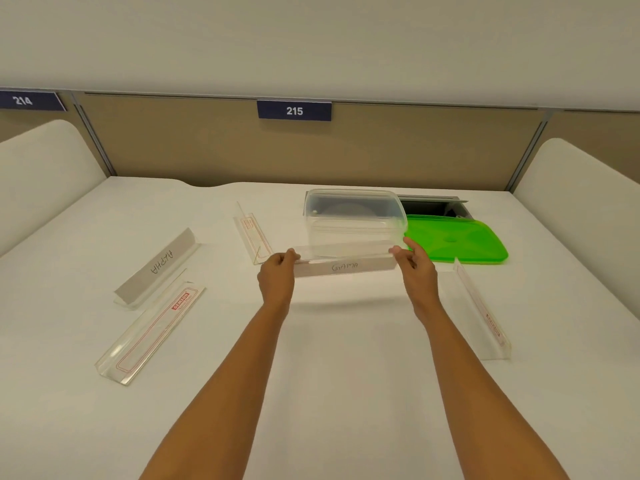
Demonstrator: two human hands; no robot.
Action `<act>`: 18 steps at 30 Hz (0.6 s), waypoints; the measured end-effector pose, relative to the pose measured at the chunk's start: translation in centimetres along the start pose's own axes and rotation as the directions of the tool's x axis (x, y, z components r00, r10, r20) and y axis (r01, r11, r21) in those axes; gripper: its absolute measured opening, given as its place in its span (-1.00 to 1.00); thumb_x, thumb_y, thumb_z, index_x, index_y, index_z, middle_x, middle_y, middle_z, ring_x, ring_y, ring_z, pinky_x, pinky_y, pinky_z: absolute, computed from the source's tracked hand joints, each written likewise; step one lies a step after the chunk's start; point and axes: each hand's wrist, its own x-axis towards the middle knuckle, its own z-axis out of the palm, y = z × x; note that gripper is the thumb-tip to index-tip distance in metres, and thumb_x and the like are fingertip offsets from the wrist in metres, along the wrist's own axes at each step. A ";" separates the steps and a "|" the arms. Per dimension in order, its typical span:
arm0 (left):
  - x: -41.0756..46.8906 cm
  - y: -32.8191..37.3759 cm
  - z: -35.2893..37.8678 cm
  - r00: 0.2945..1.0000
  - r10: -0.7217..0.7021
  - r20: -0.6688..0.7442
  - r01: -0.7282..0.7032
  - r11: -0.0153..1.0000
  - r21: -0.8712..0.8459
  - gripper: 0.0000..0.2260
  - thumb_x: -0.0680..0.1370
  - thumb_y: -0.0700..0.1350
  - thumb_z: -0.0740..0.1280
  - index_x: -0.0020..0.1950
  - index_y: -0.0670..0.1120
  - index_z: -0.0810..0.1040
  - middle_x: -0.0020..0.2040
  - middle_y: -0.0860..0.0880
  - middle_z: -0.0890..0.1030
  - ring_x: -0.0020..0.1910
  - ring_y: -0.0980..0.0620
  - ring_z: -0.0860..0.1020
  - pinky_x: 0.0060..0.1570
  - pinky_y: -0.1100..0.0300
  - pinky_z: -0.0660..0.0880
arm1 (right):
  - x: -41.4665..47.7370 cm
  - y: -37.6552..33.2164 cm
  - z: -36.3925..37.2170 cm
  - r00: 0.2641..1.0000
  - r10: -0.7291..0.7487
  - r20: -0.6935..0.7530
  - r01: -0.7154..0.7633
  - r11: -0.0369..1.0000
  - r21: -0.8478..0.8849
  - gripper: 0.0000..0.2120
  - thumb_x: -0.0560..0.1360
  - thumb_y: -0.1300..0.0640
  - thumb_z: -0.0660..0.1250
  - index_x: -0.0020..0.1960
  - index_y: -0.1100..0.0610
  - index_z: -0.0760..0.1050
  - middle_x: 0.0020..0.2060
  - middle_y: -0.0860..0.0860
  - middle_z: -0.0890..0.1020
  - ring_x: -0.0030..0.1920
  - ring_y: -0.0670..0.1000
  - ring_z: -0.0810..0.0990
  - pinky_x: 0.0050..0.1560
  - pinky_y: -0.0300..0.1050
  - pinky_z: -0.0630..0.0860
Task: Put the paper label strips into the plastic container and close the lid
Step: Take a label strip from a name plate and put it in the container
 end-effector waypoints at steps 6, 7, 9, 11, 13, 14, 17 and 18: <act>2.9 2.6 -1.7 0.983 -0.184 0.012 0.184 0.977 -0.112 -0.80 0.52 -0.04 0.28 -0.03 -0.14 0.58 0.16 -0.17 0.61 0.02 -0.12 0.60 -0.20 0.20 0.57 | 0.6 -2.3 0.6 0.980 -0.118 0.160 0.123 0.992 -0.018 -0.66 0.49 0.14 0.39 0.27 0.09 0.52 -0.03 -0.02 0.59 -0.04 -0.09 0.55 -0.11 -0.48 0.53; 3.3 3.0 -2.0 0.979 -0.201 0.029 0.203 0.971 -0.125 -0.69 0.52 -0.02 0.30 0.15 -0.19 0.53 0.19 -0.18 0.59 0.00 -0.11 0.59 -0.28 0.24 0.54 | 0.8 -2.6 0.8 0.980 -0.128 0.155 0.132 0.991 -0.017 -0.69 0.48 0.16 0.40 0.22 0.08 0.55 -0.05 0.01 0.59 -0.04 -0.06 0.55 -0.08 -0.44 0.53; 4.0 3.8 -2.9 0.971 -0.225 0.076 0.234 0.963 -0.133 -0.48 0.51 0.05 0.33 0.36 -0.22 0.38 0.22 -0.18 0.57 -0.02 -0.09 0.58 -0.35 0.26 0.51 | 1.0 -3.2 1.2 0.983 -0.138 0.121 0.141 0.990 -0.015 -0.74 0.46 0.18 0.43 0.15 0.08 0.58 -0.03 0.07 0.57 -0.02 -0.02 0.55 -0.05 -0.42 0.53; 4.8 4.1 -3.6 0.970 -0.216 0.108 0.228 0.967 -0.113 -0.43 0.50 0.12 0.34 0.36 -0.24 0.39 0.22 -0.20 0.57 -0.02 -0.10 0.59 -0.34 0.26 0.52 | 1.2 -3.7 1.9 0.983 -0.163 0.084 0.165 0.986 -0.021 -0.75 0.44 0.20 0.44 0.11 0.08 0.59 0.02 0.08 0.50 0.03 -0.03 0.52 -0.07 -0.48 0.50; 5.6 4.4 -4.3 0.972 -0.197 0.130 0.209 0.974 -0.084 -0.43 0.50 0.16 0.32 0.33 -0.24 0.44 0.21 -0.20 0.58 -0.01 -0.11 0.61 -0.27 0.24 0.55 | 1.2 -4.2 2.5 0.984 -0.162 0.080 0.163 0.987 -0.004 -0.76 0.44 0.20 0.45 0.10 0.11 0.59 0.11 0.08 0.48 0.12 -0.05 0.49 0.07 -0.37 0.48; 5.9 4.5 -4.6 0.974 -0.186 0.132 0.196 0.978 -0.067 -0.44 0.51 0.17 0.31 0.32 -0.23 0.45 0.20 -0.20 0.59 -0.01 -0.11 0.62 -0.21 0.22 0.57 | 1.3 -4.4 2.8 0.985 -0.148 0.093 0.147 0.989 0.020 -0.76 0.44 0.21 0.45 0.10 0.12 0.59 0.13 0.09 0.50 0.15 -0.05 0.49 0.13 -0.29 0.46; 6.7 4.5 -5.1 0.982 -0.139 0.126 0.144 0.989 -0.033 -0.48 0.52 0.18 0.27 0.24 -0.23 0.50 0.17 -0.19 0.61 0.02 -0.13 0.63 -0.05 0.14 0.58 | 1.3 -4.9 3.6 0.985 -0.105 0.140 0.093 0.992 0.086 -0.74 0.45 0.26 0.42 0.13 0.18 0.57 0.04 0.08 0.60 0.11 -0.02 0.54 0.10 -0.30 0.48; 6.8 4.5 -5.3 0.986 -0.114 0.122 0.118 0.993 -0.026 -0.51 0.53 0.19 0.26 0.17 -0.23 0.52 0.16 -0.18 0.61 0.03 -0.14 0.62 -0.06 0.15 0.57 | 1.4 -5.0 3.8 0.985 -0.101 0.140 0.089 0.992 0.087 -0.73 0.46 0.26 0.42 0.15 0.21 0.56 0.02 0.08 0.61 0.07 -0.03 0.55 0.07 -0.32 0.50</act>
